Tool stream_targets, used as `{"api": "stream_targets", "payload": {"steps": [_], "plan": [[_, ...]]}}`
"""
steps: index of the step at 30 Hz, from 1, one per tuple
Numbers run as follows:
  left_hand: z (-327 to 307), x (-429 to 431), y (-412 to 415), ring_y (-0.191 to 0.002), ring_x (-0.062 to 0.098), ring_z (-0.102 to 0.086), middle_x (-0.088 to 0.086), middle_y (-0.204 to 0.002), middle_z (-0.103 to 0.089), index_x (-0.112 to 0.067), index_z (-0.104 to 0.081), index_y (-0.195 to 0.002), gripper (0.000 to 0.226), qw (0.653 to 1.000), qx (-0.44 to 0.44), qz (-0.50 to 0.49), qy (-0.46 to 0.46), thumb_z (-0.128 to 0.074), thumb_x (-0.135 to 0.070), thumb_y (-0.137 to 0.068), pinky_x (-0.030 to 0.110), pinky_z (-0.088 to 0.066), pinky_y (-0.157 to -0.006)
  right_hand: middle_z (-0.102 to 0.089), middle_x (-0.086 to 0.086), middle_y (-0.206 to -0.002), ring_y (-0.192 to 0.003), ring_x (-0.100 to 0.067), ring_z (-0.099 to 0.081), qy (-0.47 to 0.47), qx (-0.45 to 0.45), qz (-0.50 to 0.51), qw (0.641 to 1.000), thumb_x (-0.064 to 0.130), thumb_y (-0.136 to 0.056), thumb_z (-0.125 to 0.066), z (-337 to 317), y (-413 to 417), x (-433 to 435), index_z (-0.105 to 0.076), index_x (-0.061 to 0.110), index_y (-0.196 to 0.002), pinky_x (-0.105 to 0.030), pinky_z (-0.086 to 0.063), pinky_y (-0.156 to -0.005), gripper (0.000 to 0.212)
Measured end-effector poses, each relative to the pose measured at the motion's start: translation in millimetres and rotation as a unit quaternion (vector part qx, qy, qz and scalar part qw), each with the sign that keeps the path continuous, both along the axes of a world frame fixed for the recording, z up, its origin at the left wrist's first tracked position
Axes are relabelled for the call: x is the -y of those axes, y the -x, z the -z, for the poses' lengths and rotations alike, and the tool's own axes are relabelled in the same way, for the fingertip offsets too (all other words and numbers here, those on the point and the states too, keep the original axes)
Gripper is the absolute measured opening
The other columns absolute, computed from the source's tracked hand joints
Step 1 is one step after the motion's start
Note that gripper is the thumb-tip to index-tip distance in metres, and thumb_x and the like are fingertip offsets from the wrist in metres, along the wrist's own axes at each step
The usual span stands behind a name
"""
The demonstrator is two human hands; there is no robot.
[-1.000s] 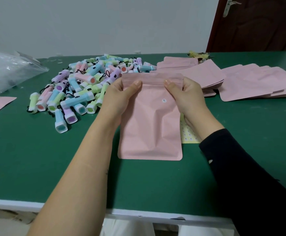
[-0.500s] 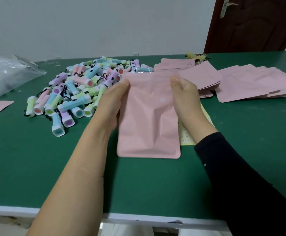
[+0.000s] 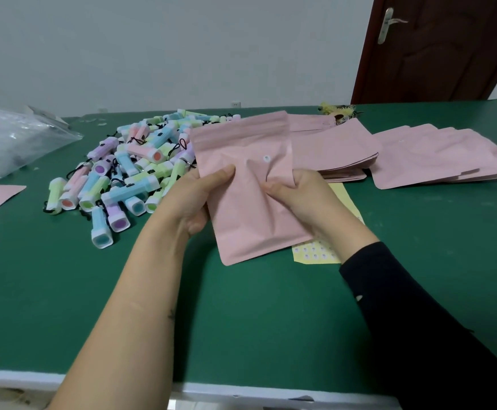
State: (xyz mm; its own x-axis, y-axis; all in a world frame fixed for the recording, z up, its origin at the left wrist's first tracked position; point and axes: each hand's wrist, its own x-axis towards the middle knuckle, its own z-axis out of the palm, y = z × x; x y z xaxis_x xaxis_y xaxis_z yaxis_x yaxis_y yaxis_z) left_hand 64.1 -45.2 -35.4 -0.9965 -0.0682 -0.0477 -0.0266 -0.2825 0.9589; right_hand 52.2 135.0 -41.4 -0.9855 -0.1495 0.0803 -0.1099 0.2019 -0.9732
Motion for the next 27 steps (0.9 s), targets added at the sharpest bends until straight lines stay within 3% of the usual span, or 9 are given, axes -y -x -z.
{"api": "stream_targets", "payload": {"steps": [3, 6, 9, 11, 14, 17, 20, 23, 27], "plan": [[1, -1, 2, -0.087, 0.02, -0.073, 0.007, -0.102, -0.075, -0.011, -0.068, -0.106, 0.016, 1.0, 0.001, -0.013, -0.023, -0.062, -0.006, -0.092, 0.032, -0.061, -0.078, -0.067, -0.018, -0.089, -0.073, -0.02, -0.052, -0.001, -0.002, -0.005, 1.0, 0.04, -0.089, -0.066, -1, 0, 0, -0.058, -0.011, -0.105, -0.032, -0.039, -0.067, 0.054], [4, 0, 1, -0.084, 0.02, -0.074, 0.008, -0.098, -0.076, -0.007, -0.067, -0.109, 0.019, 0.999, 0.024, 0.016, -0.033, -0.063, -0.009, -0.092, 0.03, -0.06, -0.068, -0.051, -0.006, -0.081, -0.07, -0.017, -0.047, 0.008, -0.005, 0.012, 1.0, 0.04, -0.093, -0.06, -1, 1, -1, -0.054, -0.015, -0.103, -0.03, -0.035, -0.064, 0.056], [6, -4, 0, -0.085, 0.02, -0.074, 0.008, -0.097, -0.076, -0.006, -0.068, -0.107, 0.018, 0.997, 0.038, 0.053, -0.031, -0.063, -0.011, -0.09, 0.031, -0.06, -0.068, -0.054, -0.011, -0.078, -0.07, -0.016, -0.046, 0.015, -0.015, 0.018, 1.0, 0.032, -0.096, -0.058, 0, 2, -5, -0.055, -0.016, -0.102, -0.029, -0.034, -0.064, 0.048], [6, -8, 2, -0.086, 0.02, -0.074, 0.007, -0.098, -0.076, -0.007, -0.067, -0.108, 0.017, 0.997, 0.028, 0.044, -0.05, -0.06, -0.009, -0.092, 0.032, -0.06, -0.069, -0.064, -0.025, -0.088, -0.071, -0.017, -0.052, 0.028, -0.008, 0.001, 1.0, 0.033, -0.094, -0.061, -2, 2, -13, -0.063, -0.008, -0.101, -0.03, -0.04, -0.067, 0.041], [4, -14, 10, -0.086, 0.02, -0.074, 0.005, -0.098, -0.076, -0.01, -0.066, -0.108, 0.014, 0.988, 0.03, -0.027, -0.151, -0.056, -0.01, -0.098, 0.038, -0.061, -0.07, -0.073, -0.005, -0.11, -0.091, -0.013, -0.07, 0.101, 0.053, -0.032, 0.993, 0.034, -0.088, -0.07, -1, 3, -33, -0.073, 0.015, -0.102, -0.031, -0.055, -0.079, 0.023], [0, -19, 19, -0.089, 0.021, -0.074, 0.007, -0.1, -0.076, -0.009, -0.064, -0.112, 0.016, 0.962, 0.026, -0.084, -0.258, -0.054, -0.01, -0.099, 0.041, -0.061, -0.069, -0.073, -0.003, -0.111, -0.102, -0.022, -0.07, 0.2, 0.146, -0.064, 0.967, 0.033, -0.085, -0.073, 4, -2, -37, -0.067, 0.016, -0.112, -0.034, -0.059, -0.078, 0.033], [1, -36, 22, -0.095, 0.022, -0.073, 0.009, -0.1, -0.076, -0.007, -0.064, -0.109, 0.015, 0.961, 0.023, -0.082, -0.264, -0.052, -0.011, -0.101, 0.044, -0.06, -0.075, -0.073, -0.003, -0.11, -0.103, -0.022, -0.069, 0.238, 0.139, -0.059, 0.959, 0.023, -0.087, -0.072, 8, -4, -26, -0.065, 0.014, -0.115, -0.038, -0.059, -0.083, 0.03], [2, -53, 21, -0.087, 0.02, -0.074, 0.008, -0.094, -0.077, -0.005, -0.064, -0.103, 0.012, 0.963, 0.03, -0.079, -0.255, -0.054, -0.009, -0.099, 0.04, -0.061, -0.071, -0.074, -0.004, -0.106, -0.1, -0.023, -0.07, 0.259, 0.109, -0.011, 0.96, 0.013, -0.087, -0.072, 8, -5, -30, -0.066, 0.011, -0.109, -0.041, -0.057, -0.087, 0.023], [-2, -61, 27, -0.089, 0.018, -0.074, 0.006, -0.1, -0.076, -0.006, -0.063, -0.113, 0.017, 0.972, 0.012, -0.09, -0.219, -0.056, -0.007, -0.098, 0.035, -0.06, -0.076, -0.073, -0.004, -0.109, -0.1, -0.021, -0.07, 0.268, 0.109, -0.006, 0.957, 0.011, -0.089, -0.069, 8, -2, -49, -0.066, 0.011, -0.111, -0.039, -0.058, -0.086, 0.022]]}}
